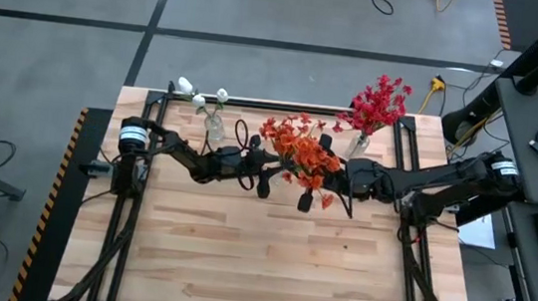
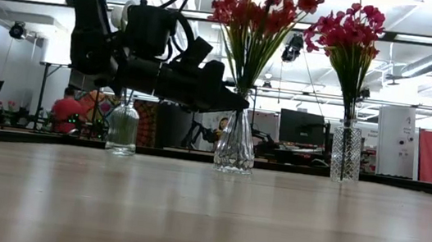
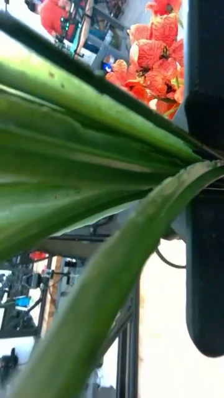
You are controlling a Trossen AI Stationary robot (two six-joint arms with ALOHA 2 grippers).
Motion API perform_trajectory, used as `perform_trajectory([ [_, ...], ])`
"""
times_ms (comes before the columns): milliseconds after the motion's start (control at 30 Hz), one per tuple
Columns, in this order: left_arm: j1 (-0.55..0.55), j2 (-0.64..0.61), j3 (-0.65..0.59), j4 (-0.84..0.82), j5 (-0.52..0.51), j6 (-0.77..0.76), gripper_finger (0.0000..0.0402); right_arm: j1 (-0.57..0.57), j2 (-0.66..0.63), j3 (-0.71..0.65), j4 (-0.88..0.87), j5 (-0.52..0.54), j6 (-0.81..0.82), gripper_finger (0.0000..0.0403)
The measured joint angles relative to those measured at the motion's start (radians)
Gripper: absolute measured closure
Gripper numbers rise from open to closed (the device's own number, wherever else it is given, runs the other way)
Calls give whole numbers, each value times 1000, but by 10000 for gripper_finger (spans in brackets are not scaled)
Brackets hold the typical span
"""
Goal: Sort flowers into vase by color
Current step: Put the orange flowers into the bottom transparent vase
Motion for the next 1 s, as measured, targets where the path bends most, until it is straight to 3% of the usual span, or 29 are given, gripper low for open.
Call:
perform_trajectory([
  [1000, 0, -2, -1, -23, -3, 0, 312, -72, 69, 0, 99, 27, -85, 390],
])
